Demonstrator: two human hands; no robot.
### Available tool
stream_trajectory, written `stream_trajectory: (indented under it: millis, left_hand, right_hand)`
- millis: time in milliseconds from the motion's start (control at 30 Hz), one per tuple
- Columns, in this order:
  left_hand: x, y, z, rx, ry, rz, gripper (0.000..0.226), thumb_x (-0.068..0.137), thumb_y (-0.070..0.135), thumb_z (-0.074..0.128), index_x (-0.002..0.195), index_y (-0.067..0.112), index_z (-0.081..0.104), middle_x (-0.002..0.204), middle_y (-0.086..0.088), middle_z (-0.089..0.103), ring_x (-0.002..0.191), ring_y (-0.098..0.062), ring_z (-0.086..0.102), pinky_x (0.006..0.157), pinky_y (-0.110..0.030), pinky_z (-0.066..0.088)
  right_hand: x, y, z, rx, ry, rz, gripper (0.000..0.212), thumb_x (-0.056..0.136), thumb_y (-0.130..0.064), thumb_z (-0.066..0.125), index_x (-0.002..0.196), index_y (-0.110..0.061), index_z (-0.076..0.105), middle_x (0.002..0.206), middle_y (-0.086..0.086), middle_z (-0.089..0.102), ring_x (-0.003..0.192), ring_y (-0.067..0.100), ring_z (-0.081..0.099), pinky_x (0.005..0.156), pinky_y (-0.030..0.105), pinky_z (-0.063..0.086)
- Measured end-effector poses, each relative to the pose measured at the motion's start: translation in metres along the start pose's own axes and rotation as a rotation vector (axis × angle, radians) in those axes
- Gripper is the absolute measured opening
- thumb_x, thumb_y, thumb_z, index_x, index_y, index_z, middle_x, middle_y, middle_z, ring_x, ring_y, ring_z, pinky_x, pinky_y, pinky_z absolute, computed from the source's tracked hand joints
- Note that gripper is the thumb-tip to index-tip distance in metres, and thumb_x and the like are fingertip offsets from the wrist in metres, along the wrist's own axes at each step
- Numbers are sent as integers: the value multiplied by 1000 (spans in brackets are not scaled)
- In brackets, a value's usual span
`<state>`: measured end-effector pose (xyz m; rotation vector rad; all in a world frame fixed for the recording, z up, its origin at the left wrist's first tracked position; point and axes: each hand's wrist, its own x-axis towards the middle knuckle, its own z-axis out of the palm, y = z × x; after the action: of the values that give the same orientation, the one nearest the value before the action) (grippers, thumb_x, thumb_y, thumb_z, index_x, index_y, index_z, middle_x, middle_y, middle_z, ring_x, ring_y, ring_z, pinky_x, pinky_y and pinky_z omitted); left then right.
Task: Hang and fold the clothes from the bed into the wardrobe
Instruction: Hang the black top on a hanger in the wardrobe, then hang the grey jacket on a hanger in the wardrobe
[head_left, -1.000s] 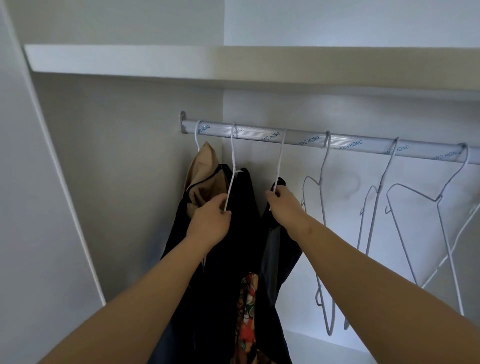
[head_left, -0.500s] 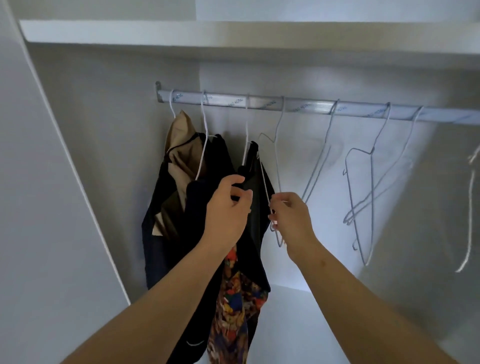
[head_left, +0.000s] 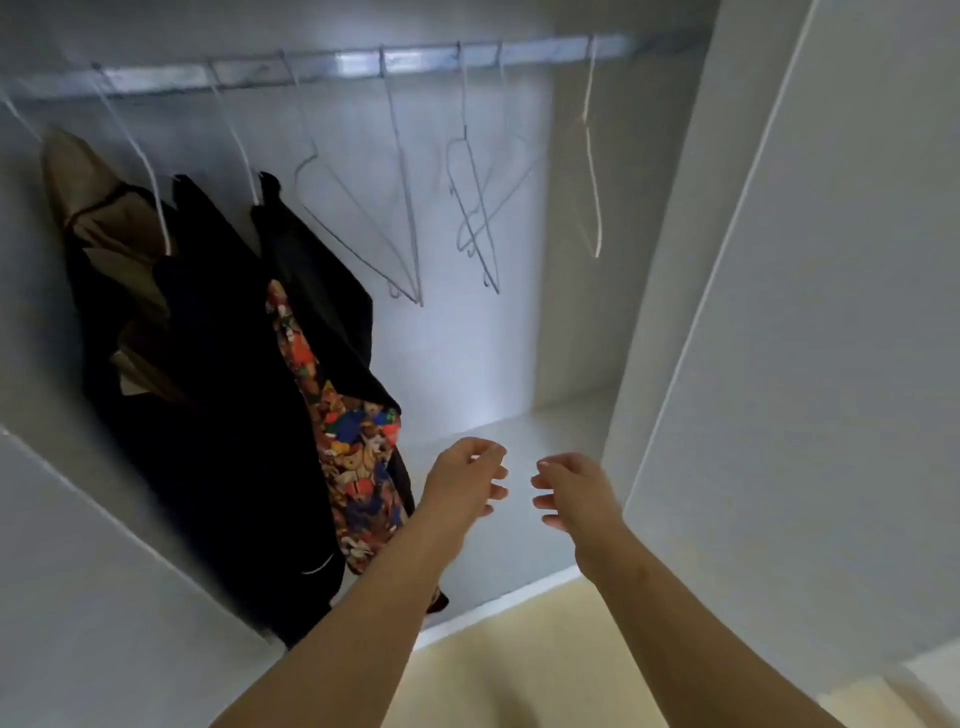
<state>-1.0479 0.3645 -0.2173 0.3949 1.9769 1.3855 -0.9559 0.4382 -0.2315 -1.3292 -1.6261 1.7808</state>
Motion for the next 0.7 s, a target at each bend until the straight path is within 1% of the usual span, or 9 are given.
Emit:
stream_trajectory:
  millis: [100,200,267,333,433,533,633,700]
  left_hand:
    - [-39,-44,19,80,-137,-72,10,92,24,53,82,25,57,78,2,62,61,-10,59,52,-21,40]
    - [-90,-82,42,163,-282,-140,10,90,20,53,82,22,58,77,2,62,60,-11,58,54,-22,41]
    - [-126,-102,59,232,-367,-144,10,90,19,52,83,21,59,76,2,61,61,-11,58,56,-22,41]
    - [-161,-117,80,289,-446,-126,11,90,19,51,84,20,59,75,3,60,61,-11,57,56,-22,41]
    - [-217,-136,116,388,-575,-78,11,90,20,50,86,20,60,76,3,60,62,-12,58,57,-22,42]
    - [-283,-158,155,469,-699,-13,11,90,21,50,84,22,59,76,3,61,61,-11,58,56,-22,42]
    - [-371,-190,196,552,-872,28,10,91,20,51,84,22,57,74,4,60,61,-11,57,56,-22,41]
    - [-439,-217,223,599,-993,33,12,91,19,51,80,22,55,72,4,58,60,-12,56,56,-22,39]
  right_hand:
    - [-52,56,-23,72,75,147,13,93,-14,47,82,-16,54,77,1,59,64,15,54,58,24,43]
    - [-112,108,-53,147,179,279,15,92,-11,46,79,-13,53,74,1,56,58,15,50,52,22,38]
    - [-153,137,-78,195,280,334,16,92,-9,46,77,-13,51,71,1,55,55,14,49,50,21,36]
    - [-192,165,-105,264,389,380,15,92,-8,45,78,-13,50,71,2,53,54,15,48,51,21,35]
    - [-255,202,-142,354,513,417,13,92,-9,46,80,-12,50,71,2,53,55,15,47,53,22,36]
    - [-327,238,-181,427,645,421,14,92,-11,48,79,-14,53,72,0,55,56,14,50,54,23,38]
    - [-415,281,-221,491,789,430,13,92,-13,48,81,-15,55,74,0,57,57,14,51,54,23,39]
    - [-484,317,-248,547,900,436,13,92,-14,48,81,-15,56,74,-1,57,57,13,51,54,22,39]
